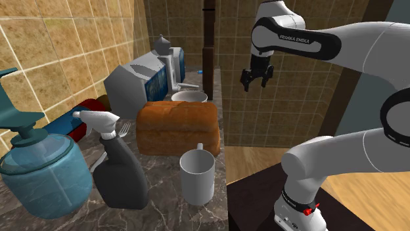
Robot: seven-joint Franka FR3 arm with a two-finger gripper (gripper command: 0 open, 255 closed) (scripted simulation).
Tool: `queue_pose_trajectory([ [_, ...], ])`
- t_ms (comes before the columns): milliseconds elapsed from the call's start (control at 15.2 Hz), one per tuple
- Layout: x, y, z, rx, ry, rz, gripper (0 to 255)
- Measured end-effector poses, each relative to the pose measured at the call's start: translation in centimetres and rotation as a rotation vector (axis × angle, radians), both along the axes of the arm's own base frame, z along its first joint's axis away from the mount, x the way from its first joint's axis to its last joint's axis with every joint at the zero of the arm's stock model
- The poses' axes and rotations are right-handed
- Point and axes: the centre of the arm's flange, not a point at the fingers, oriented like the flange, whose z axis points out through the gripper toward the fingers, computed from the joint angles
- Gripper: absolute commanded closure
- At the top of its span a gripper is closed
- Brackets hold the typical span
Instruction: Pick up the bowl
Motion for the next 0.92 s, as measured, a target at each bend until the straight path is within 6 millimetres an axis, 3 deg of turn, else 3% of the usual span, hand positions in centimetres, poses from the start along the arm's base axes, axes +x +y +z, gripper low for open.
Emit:
queue_pose_trajectory([
  [198, 0.3, 1.5, -0.2, 0.016, 0.006, -0.011, 0],
  [924, 4.1, 13.3, -0.6, 0.165, 0.063, -0.113, 0],
])
